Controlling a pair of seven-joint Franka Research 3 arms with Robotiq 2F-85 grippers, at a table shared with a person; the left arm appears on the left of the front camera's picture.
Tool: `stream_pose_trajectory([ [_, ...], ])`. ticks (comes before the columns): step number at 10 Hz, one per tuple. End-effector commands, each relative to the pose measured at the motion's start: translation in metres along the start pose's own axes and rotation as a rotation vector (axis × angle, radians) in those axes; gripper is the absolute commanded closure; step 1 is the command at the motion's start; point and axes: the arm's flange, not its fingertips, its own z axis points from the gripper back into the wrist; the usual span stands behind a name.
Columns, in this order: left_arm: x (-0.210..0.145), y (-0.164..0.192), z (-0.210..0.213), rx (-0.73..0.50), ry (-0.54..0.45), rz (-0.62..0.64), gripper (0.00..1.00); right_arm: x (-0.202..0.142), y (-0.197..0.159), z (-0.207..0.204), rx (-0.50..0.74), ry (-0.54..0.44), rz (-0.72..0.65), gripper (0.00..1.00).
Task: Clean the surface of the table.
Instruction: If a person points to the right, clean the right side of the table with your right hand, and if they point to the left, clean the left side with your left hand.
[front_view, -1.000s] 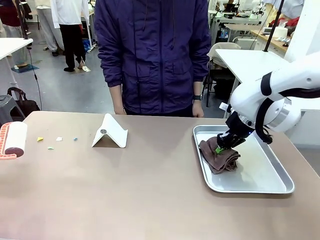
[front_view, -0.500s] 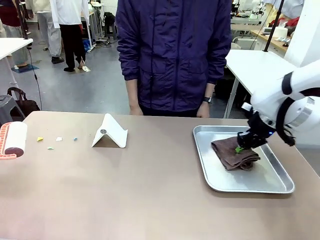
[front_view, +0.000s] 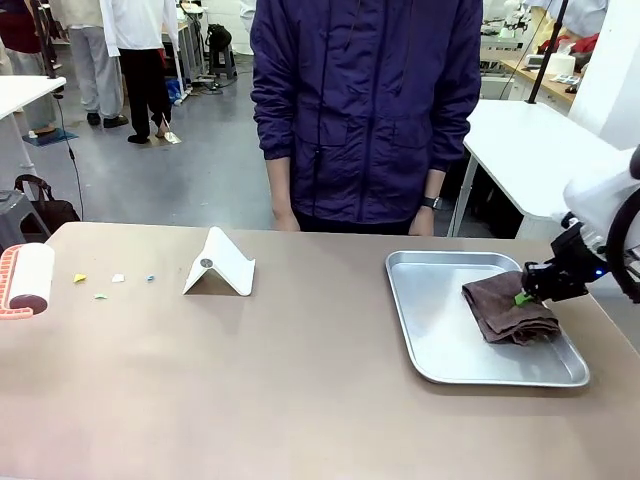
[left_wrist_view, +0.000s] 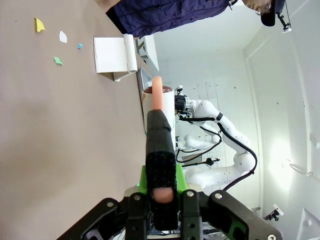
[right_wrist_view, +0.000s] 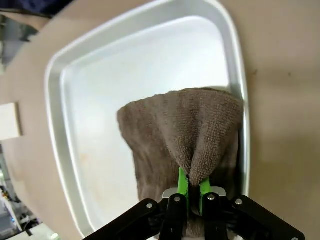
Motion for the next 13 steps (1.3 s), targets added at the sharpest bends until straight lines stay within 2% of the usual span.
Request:
stream_pose_trajectory([
  [1, -0.003, -0.003, 0.001, -0.015, 0.006, -0.018, 0.97, -0.007, 0.0, -0.004, 0.158, -0.058, 0.043, 0.91],
  [3, -0.003, -0.003, 0.001, -0.015, 0.006, -0.018, 0.97, -0.004, 0.004, -0.002, 0.308, -0.07, 0.065, 0.91],
  [6, -0.003, -0.003, 0.001, -0.015, 0.006, -0.018, 0.97, 0.002, 0.027, -0.02, 0.237, -0.042, 0.083, 0.91],
  [7, -0.003, -0.003, 0.001, -0.015, 0.006, -0.018, 0.97, 0.002, 0.035, -0.022, 0.238, -0.031, 0.11, 0.91],
  [8, -0.003, -0.003, 0.001, -0.015, 0.006, -0.018, 0.97, 0.003, 0.039, -0.014, 0.296, -0.049, 0.122, 0.91],
  [9, -0.003, -0.003, 0.001, -0.015, 0.006, -0.018, 0.97, 0.003, 0.038, -0.007, 0.358, -0.04, 0.103, 0.91],
  [11, -0.003, -0.003, 0.001, -0.015, 0.006, -0.018, 0.97, -0.003, 0.03, 0.014, 0.686, 0.075, 0.054, 0.91],
  [12, -0.003, -0.003, 0.001, -0.015, 0.006, -0.018, 0.97, -0.006, 0.028, 0.025, 0.815, 0.126, 0.002, 0.91],
  [13, -0.003, -0.003, 0.001, -0.015, 0.006, -0.018, 0.97, -0.007, 0.026, 0.04, 0.891, 0.15, -0.115, 0.91],
])
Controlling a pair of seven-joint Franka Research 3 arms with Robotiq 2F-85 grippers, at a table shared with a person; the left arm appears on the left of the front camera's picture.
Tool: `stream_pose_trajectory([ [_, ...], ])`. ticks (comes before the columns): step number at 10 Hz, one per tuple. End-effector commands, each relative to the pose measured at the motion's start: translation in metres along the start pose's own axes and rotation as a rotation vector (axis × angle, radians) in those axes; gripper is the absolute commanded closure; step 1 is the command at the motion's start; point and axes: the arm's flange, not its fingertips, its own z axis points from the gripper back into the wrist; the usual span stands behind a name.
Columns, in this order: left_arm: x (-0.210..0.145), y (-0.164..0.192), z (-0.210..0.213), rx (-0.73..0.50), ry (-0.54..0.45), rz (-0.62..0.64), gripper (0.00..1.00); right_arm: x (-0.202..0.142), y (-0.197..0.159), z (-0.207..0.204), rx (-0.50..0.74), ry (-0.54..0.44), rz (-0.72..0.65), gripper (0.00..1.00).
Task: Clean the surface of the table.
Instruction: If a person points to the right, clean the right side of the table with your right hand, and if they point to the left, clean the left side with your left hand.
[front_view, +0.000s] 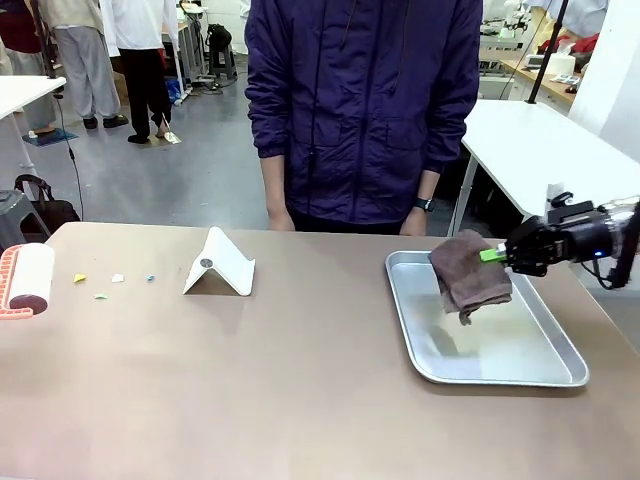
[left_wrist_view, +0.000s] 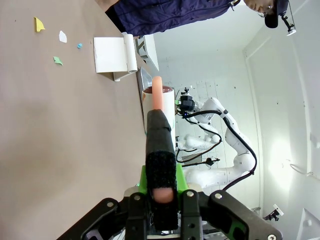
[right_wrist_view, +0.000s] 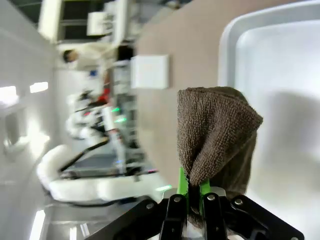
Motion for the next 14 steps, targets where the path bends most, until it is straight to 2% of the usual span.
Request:
stream_pose_trajectory([
  [1, -0.003, -0.003, 0.001, -0.015, 0.006, -0.019, 0.97, -0.002, 0.005, 0.026, 0.178, -0.02, -0.177, 0.91],
  [2, -0.003, -0.003, 0.001, -0.015, 0.006, -0.019, 0.97, -0.011, 0.01, 0.04, 0.262, -0.019, -0.175, 0.91],
  [5, -0.003, -0.003, 0.001, -0.015, 0.006, -0.019, 0.97, -0.045, 0.007, 0.079, 0.353, -0.075, -0.207, 0.91],
  [7, -0.003, -0.003, 0.001, -0.015, 0.006, -0.019, 0.97, -0.06, -0.005, 0.094, 0.342, -0.178, -0.201, 0.91],
  [8, -0.003, -0.003, 0.001, -0.015, 0.006, -0.019, 0.97, -0.059, -0.008, 0.092, 0.311, -0.213, -0.156, 0.91],
  [9, -0.003, -0.003, 0.001, -0.015, 0.006, -0.019, 0.97, -0.054, -0.009, 0.096, 0.33, -0.103, -0.207, 0.91],
  [14, -0.003, -0.003, 0.001, -0.015, 0.006, -0.019, 0.97, -0.054, -0.009, 0.096, 0.33, -0.103, -0.207, 0.91],
])
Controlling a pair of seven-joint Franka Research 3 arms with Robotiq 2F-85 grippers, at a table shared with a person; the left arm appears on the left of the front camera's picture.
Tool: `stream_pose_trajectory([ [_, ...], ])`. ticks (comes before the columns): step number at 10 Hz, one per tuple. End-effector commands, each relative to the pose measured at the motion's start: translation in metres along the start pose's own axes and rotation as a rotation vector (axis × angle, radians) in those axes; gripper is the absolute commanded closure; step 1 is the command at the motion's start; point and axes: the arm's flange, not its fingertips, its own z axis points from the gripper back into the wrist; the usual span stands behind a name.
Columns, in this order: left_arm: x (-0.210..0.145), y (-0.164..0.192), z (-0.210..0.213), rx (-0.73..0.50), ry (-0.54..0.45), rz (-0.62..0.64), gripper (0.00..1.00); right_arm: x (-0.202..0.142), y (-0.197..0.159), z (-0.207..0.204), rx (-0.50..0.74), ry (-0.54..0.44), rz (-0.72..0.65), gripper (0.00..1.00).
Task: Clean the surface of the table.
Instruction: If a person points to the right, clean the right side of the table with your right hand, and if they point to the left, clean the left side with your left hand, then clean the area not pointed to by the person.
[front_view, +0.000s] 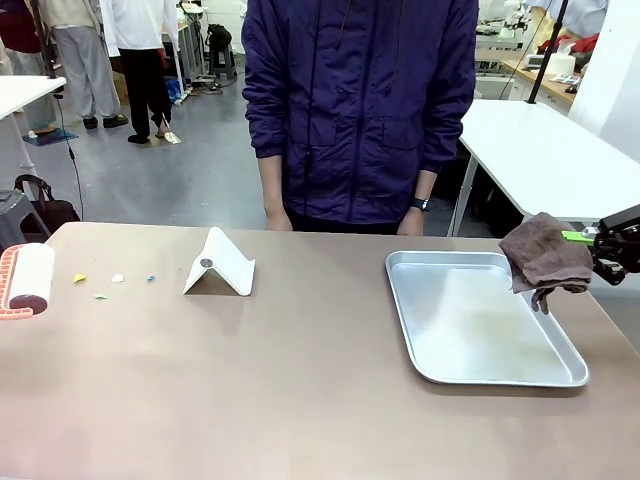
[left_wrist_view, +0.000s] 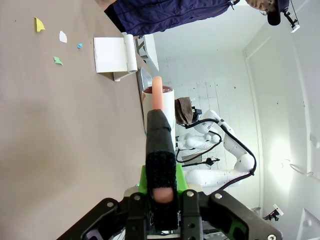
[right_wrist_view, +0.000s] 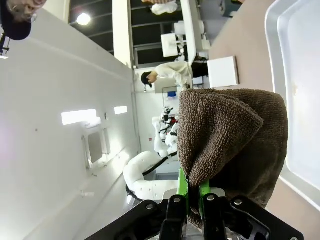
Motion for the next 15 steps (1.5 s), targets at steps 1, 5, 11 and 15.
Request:
stream_pose_trajectory([
  [1, -0.003, -0.0032, 0.0007, -0.015, 0.006, -0.019, 0.97, 0.0034, 0.0055, 0.0005, 0.006, 0.014, -0.008, 0.91],
  [5, -0.003, -0.0032, 0.0007, -0.015, 0.006, -0.019, 0.97, 0.0034, 0.0055, 0.0005, 0.006, 0.014, -0.008, 0.91],
  [11, -0.003, -0.0032, 0.0007, -0.015, 0.006, -0.019, 0.97, 0.0034, 0.0055, 0.0005, 0.006, 0.014, -0.008, 0.91],
  [15, 0.0, 0.0, 0.0, 0.0, 0.0, 0.0, 0.78, 0.0034, 0.0055, 0.0005, 0.006, 0.014, -0.008, 0.91],
])
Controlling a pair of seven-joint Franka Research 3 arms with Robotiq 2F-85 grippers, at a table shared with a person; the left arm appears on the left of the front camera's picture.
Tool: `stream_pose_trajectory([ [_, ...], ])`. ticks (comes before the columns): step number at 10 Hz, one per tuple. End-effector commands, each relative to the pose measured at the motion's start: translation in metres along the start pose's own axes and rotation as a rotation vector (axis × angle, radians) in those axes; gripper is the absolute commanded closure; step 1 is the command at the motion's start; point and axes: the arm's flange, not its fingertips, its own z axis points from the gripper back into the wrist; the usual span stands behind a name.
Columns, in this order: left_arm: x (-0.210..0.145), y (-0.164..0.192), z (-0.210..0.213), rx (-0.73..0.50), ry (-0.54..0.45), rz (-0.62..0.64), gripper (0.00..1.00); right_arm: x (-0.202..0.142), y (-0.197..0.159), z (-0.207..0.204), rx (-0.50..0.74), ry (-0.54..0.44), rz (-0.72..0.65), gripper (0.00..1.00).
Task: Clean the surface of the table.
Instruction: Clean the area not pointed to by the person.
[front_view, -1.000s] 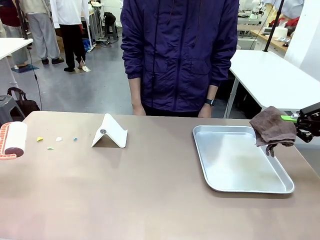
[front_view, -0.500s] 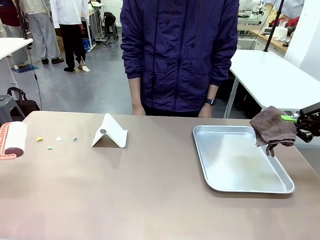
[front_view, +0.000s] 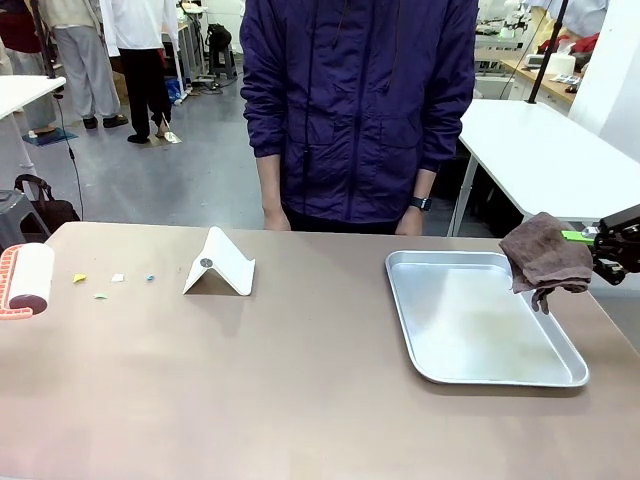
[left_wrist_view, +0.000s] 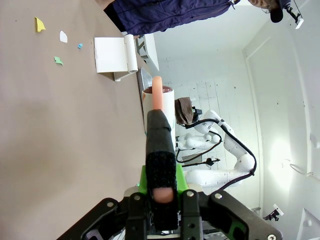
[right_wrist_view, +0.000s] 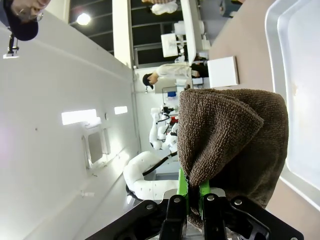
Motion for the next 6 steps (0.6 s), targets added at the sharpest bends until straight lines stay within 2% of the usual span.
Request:
stream_pose_trajectory([
  [1, 0.004, -0.009, 0.0, 0.079, 0.015, -0.027, 0.78, 0.003, 0.005, 0.0, 0.006, 0.014, -0.008, 0.91],
  [3, 0.033, -0.019, -0.001, 0.258, 0.054, -0.053, 0.78, 0.003, 0.005, 0.0, 0.006, 0.014, -0.008, 0.91],
  [4, 0.051, -0.019, 0.001, 0.266, 0.08, -0.033, 0.78, 0.003, 0.005, 0.0, 0.006, 0.014, -0.008, 0.91],
  [5, 0.072, -0.017, 0.001, 0.301, 0.072, 0.016, 0.78, 0.003, 0.005, 0.0, 0.006, 0.014, -0.008, 0.91],
  [6, 0.096, -0.01, 0.002, 0.347, 0.012, 0.084, 0.78, 0.003, 0.005, 0.0, 0.006, 0.014, -0.008, 0.91],
])
